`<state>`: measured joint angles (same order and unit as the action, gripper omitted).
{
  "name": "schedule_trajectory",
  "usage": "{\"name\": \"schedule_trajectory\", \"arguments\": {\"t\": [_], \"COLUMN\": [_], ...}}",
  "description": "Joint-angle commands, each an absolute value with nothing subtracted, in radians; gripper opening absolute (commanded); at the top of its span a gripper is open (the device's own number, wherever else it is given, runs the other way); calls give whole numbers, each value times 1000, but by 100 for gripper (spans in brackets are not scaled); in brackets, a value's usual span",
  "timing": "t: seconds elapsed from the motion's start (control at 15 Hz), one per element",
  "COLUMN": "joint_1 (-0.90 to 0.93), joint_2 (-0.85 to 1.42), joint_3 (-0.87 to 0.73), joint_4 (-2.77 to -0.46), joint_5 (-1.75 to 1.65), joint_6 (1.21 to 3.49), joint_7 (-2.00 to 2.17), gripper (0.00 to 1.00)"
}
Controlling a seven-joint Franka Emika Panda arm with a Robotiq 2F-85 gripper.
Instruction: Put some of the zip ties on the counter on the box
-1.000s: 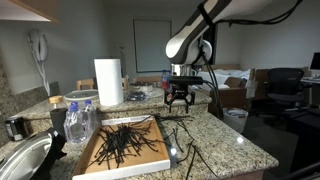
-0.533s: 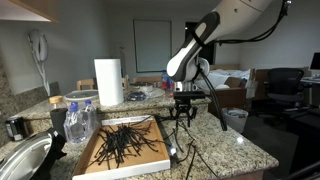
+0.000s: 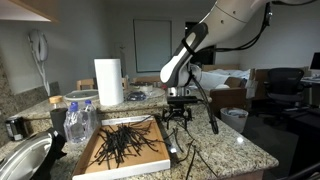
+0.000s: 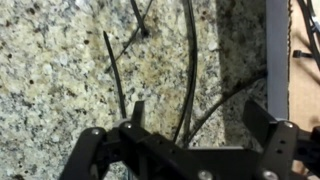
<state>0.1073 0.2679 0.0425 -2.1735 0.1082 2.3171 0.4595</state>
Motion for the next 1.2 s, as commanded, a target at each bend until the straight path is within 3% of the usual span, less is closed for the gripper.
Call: {"name": "schedule_trajectory", "arguments": {"t": [0.0,0.13,0.2,0.27,0.47,0.53,0.6,0.67,0.73,0.87,1.07,1.13], "joint_1": [99,96,97,98,104,105,106,106,106,110,114,115], "joint_2": [337,374,391,408,448,458,466,466,465,467,479,483], "joint_3": [13,-5,-12,-18,-27,-26,-25,-23,-21,-18,-17,-17], "joint_4": [-2090,-2055,-2041,-2027,-1997,-1990,-1984,-1975,-1973,-1967,-1953,-1950], "joint_5": [116,122,122,121,123,125,129,133,139,142,139,139], "joint_6": [2315,2309,2307,2304,2297,2300,2302,2293,2296,2299,2295,2294], "joint_7": [481,487,490,493,498,499,498,498,496,495,497,498], "gripper": [100,100,95,74,53,52,73,85,86,98,100,72]}}
